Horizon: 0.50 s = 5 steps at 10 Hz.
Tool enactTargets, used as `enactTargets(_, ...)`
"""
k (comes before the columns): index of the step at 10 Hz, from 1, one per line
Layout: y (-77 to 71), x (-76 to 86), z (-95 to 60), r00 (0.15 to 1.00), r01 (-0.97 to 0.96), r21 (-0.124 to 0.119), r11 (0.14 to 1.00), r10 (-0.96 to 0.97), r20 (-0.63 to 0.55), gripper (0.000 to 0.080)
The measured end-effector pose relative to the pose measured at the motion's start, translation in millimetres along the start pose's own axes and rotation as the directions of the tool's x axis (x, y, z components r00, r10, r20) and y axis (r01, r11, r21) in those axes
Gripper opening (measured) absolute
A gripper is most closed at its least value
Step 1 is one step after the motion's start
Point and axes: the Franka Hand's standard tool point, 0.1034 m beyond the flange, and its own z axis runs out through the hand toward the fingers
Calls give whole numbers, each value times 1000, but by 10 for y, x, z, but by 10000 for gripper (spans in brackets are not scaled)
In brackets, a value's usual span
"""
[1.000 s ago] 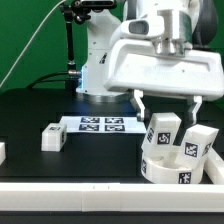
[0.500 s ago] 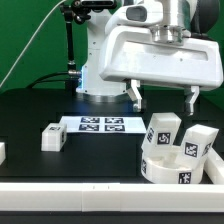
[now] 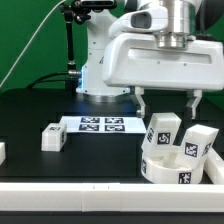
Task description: Assemble stool
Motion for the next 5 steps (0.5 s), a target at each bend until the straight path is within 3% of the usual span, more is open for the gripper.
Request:
enactTargets(2, -42, 11, -22, 989, -3, 48, 999, -4, 147, 649)
enactTargets(4, -76, -15, -24, 972, -30, 68, 997, 13, 236, 649)
enactTargets(5, -58, 16, -18, 977, -3, 68, 998, -12, 214, 649)
